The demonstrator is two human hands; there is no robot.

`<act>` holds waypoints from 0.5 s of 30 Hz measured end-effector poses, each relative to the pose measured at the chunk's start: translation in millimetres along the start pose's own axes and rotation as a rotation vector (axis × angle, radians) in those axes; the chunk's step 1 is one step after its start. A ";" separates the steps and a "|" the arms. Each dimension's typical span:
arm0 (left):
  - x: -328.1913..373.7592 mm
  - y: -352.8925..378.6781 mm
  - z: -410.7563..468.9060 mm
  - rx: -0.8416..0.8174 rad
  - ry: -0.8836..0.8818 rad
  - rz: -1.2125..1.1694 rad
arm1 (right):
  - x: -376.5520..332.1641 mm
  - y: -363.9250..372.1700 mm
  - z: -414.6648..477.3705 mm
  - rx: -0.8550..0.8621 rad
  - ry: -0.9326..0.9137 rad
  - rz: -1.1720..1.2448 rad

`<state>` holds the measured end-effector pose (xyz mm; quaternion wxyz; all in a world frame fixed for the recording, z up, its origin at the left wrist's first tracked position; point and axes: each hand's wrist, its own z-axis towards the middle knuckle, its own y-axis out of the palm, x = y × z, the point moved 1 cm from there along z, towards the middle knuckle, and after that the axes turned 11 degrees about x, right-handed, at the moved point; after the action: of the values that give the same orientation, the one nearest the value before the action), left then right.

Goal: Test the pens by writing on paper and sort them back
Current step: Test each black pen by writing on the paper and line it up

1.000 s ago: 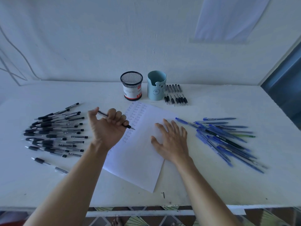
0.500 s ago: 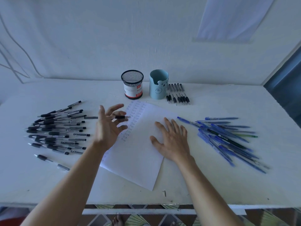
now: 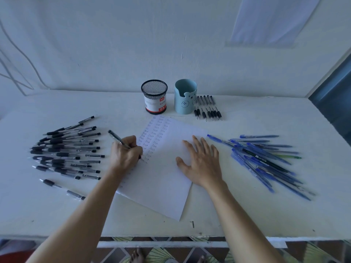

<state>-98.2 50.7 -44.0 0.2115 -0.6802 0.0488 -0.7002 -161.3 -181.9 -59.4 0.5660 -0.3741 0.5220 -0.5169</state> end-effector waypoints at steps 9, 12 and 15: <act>0.2 -1.0 0.0 0.000 0.150 0.137 | 0.1 0.8 0.9 -0.001 0.005 0.006; 1.9 -0.3 -3.2 -0.024 0.183 0.147 | 0.5 1.0 0.4 -0.003 0.004 0.008; 1.9 -0.4 -3.2 -0.038 0.198 0.177 | 0.2 0.5 0.7 -0.007 0.003 0.008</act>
<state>-101.4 49.6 -42.3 0.2537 -0.6046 0.1423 -0.7415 -160.5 -182.1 -59.8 0.5662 -0.3732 0.5260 -0.5133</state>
